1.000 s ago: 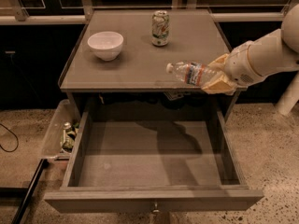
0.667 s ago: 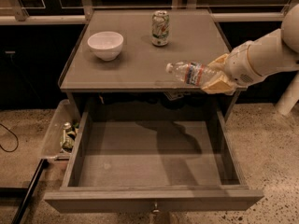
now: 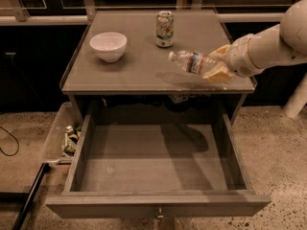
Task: Pick water bottle from top drawer and place on counter
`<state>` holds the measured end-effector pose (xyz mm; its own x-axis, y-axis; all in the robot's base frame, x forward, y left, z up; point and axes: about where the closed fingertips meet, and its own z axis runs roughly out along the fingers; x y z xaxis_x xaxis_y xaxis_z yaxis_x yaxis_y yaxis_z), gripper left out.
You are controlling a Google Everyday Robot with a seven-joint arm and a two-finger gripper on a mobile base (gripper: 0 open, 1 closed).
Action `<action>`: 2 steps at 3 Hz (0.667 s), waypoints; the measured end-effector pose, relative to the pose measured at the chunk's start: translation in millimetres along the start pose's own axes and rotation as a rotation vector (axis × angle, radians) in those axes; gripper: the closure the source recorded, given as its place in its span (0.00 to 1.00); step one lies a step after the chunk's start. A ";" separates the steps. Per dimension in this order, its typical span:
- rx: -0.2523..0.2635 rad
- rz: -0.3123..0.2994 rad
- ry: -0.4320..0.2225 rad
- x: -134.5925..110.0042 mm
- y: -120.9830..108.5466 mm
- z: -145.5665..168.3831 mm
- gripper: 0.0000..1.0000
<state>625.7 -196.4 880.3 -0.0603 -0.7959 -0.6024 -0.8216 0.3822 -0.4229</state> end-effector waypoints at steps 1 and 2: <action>-0.002 -0.046 -0.046 -13.4 -30.5 25.6 1.00; -0.033 -0.077 -0.087 -27.0 -51.2 52.2 1.00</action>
Offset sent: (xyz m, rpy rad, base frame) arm 0.1120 0.0403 0.0064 0.0492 -0.0566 0.1712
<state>698.9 -170.0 882.9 0.0515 -0.7781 -0.6260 -0.8402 0.3051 -0.4483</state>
